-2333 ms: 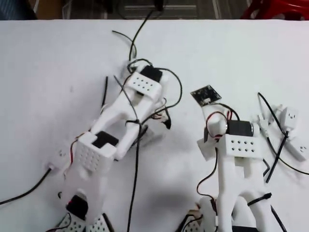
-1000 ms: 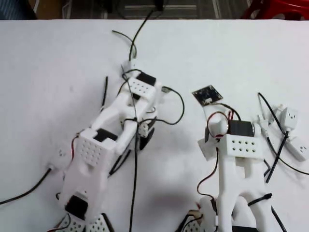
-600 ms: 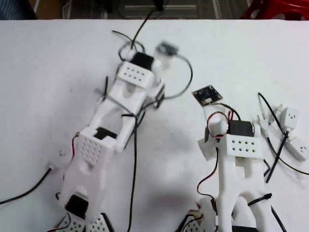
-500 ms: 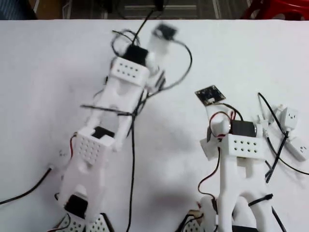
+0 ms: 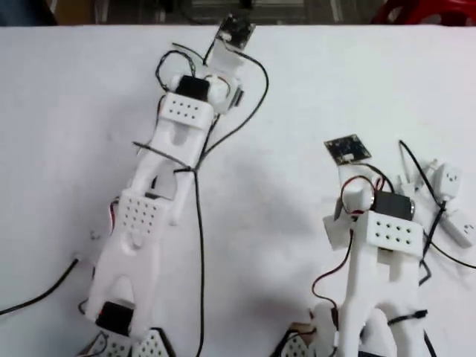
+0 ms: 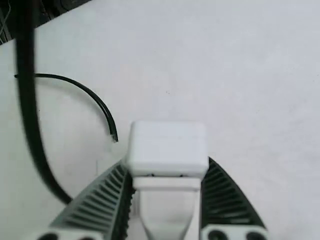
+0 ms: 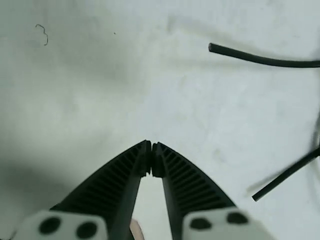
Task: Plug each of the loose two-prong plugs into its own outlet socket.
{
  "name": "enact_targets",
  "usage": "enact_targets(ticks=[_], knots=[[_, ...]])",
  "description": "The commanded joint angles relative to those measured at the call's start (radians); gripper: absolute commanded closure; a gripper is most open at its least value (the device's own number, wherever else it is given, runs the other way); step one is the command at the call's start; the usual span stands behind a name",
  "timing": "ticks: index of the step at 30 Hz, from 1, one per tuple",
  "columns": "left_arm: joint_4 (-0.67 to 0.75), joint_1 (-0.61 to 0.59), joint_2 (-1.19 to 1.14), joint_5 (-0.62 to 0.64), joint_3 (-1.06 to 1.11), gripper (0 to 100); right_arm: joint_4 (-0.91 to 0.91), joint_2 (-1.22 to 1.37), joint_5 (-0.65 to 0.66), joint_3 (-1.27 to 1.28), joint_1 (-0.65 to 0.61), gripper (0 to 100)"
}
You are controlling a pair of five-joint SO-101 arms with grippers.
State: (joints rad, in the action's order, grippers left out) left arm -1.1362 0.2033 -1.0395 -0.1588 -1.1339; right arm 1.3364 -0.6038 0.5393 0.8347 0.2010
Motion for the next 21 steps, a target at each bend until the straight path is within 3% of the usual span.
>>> enact_targets(ticks=[1,6,13,21], knots=[[-0.020,-0.016,-0.008,-0.063,-0.115,97,-0.004,-0.018,0.000,0.012,0.013,98.0],[-0.112,-0.024,-0.033,-0.141,-0.167,87,0.013,-0.019,0.063,0.054,0.013,98.0],[-0.373,-0.068,-0.039,-0.184,-0.278,59,0.059,-0.019,0.104,0.057,0.019,98.1],[-0.431,-0.216,-0.041,-0.181,-0.497,55,0.045,-0.019,0.104,0.054,0.068,98.1]])
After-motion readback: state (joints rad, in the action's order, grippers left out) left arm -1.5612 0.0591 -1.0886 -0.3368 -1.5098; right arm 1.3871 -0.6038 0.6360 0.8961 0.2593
